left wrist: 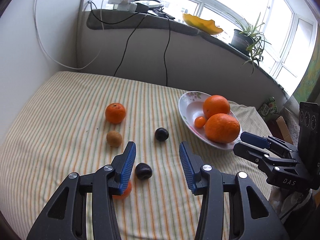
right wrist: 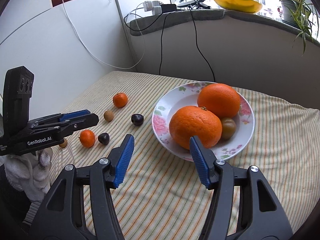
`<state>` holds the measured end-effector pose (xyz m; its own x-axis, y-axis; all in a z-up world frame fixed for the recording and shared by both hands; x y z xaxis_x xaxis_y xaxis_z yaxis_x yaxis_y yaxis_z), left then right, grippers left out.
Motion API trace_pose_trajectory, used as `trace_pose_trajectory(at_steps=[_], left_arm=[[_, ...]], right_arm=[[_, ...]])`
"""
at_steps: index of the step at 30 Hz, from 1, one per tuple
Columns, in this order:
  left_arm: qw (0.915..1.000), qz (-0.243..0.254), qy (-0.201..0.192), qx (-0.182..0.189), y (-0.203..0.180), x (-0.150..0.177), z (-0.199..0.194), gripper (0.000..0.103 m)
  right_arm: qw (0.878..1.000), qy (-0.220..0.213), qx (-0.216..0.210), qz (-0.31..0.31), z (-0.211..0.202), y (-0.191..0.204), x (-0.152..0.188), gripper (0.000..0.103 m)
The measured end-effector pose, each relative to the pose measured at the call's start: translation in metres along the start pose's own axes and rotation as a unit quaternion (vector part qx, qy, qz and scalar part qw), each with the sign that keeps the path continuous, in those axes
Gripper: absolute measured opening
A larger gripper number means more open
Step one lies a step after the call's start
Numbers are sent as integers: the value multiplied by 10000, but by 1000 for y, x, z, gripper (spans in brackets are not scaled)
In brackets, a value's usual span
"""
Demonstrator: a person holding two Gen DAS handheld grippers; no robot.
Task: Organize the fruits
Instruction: 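Move both grippers away from the plate toward the loose fruits, then grasp the small tangerine with the left gripper while the right grasps a dark plum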
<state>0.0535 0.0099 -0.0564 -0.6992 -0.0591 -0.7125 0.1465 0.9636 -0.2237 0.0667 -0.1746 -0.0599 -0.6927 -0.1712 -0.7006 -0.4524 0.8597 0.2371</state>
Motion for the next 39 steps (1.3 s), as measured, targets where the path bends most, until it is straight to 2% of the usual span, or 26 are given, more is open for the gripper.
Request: trace_pose_trajectory(at_steps=[9, 14, 21, 23, 29, 39], left_arm=[[9991, -269, 99, -326, 33, 24, -16, 44], [9983, -402, 272, -337, 44, 39, -15, 44], [9984, -397, 356, -171, 41, 42, -10, 44], [9984, -402, 380, -136, 41, 42, -8, 44], [9980, -421, 457, -95, 43, 46, -4, 44], [9971, -538, 534, -32, 50, 48, 3, 41]], right_arm=[[9989, 211, -315, -269, 17, 32, 8, 60], [9968, 374, -476, -519, 33, 53, 10, 60], [9919, 642, -754, -793, 58, 75, 14, 60], [9907, 727, -800, -828, 66, 79, 14, 53], [9871, 906, -936, -926, 82, 88, 16, 45], [9841, 1105, -942, -1020, 102, 91, 17, 41]])
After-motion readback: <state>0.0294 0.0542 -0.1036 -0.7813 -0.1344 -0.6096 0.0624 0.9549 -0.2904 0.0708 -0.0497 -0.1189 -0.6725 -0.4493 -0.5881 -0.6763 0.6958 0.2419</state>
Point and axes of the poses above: each gripper's, at about its wrist camera, not at the fingertips, and z roughly the way its jaws point, y to its left, x to its underside, the point moved 3 cm from there along z, roughly the way its jaws point, and after that the axes turned 4 degrees about z, right-handed, at the moved point
